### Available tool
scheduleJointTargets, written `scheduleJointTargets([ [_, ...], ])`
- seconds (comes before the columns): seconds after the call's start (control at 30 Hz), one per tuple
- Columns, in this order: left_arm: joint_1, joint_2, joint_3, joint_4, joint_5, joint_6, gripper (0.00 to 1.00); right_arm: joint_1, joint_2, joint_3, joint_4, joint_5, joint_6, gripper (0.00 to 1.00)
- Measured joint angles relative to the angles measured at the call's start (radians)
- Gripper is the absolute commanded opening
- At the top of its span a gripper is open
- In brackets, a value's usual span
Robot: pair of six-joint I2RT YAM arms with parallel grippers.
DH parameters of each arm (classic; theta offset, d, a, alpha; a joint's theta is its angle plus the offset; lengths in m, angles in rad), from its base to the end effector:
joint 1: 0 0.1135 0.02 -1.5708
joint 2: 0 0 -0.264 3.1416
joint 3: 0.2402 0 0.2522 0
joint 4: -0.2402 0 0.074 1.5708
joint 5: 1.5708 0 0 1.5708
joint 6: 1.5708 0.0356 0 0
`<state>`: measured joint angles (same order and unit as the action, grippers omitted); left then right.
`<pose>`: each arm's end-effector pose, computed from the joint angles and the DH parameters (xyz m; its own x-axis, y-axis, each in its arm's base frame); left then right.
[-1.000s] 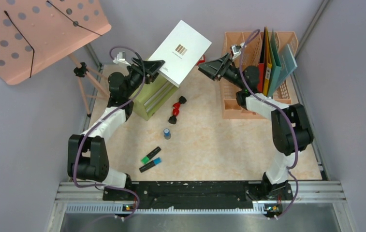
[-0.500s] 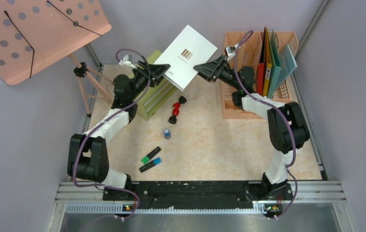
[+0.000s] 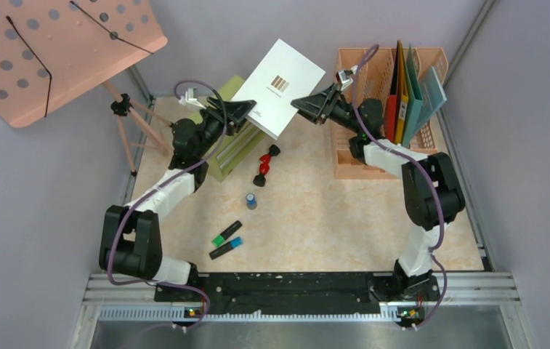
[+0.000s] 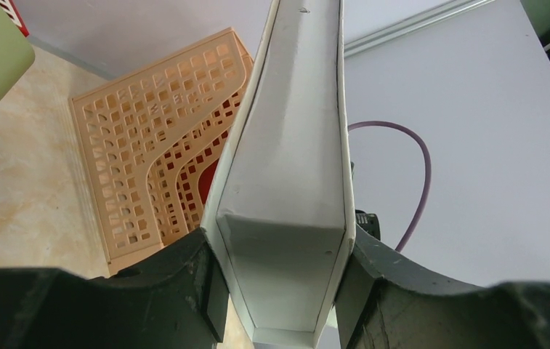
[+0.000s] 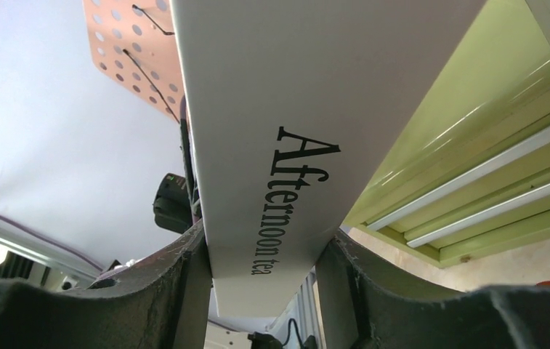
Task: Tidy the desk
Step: Place the book in the storage box.
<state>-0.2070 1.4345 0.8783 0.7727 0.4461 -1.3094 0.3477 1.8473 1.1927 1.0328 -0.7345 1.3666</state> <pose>0.3173 -0.0823 0.3195 -0.5232 -0.7806 -0.3419 0.3576 0.1631 -0.9195 0.3832 0.1643 0.3030 -0.7506 0.5010 -0.4308 -0.5100 -0.0247 0.8598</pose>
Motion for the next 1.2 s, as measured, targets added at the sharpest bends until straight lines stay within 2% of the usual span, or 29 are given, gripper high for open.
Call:
scheduleJointTargets([
  [0.3, -0.037, -0.015, -0.047, 0.008, -0.010, 0.000, 0.00, -0.031, 0.000, 0.000, -0.003, -0.018, -0.002, 0.58],
  [0.6, -0.053, -0.026, -0.073, 0.021, -0.010, -0.001, 0.00, -0.042, 0.000, 0.000, 0.000, -0.002, 0.003, 0.58],
  [0.8, -0.055, -0.032, -0.082, 0.025, -0.011, 0.000, 0.00, -0.042, 0.000, 0.000, 0.000, 0.002, 0.007, 0.53],
  [1.0, -0.059, -0.032, -0.082, 0.033, -0.014, 0.000, 0.00, -0.043, 0.000, 0.000, 0.001, 0.005, 0.028, 0.36],
  [1.07, -0.061, -0.032, -0.082, 0.032, -0.017, 0.000, 0.00, -0.043, 0.000, 0.000, 0.005, 0.005, 0.031, 0.24],
  [1.13, -0.063, -0.032, -0.082, 0.032, -0.018, 0.002, 0.01, -0.043, 0.000, 0.000, 0.008, 0.003, 0.034, 0.06],
  [1.17, -0.063, -0.032, -0.082, 0.032, -0.018, 0.003, 0.07, -0.043, 0.000, 0.001, 0.009, 0.001, 0.034, 0.00],
  [1.2, -0.063, -0.032, -0.082, 0.032, -0.018, 0.005, 0.15, -0.044, 0.000, 0.001, 0.009, 0.000, 0.034, 0.00],
])
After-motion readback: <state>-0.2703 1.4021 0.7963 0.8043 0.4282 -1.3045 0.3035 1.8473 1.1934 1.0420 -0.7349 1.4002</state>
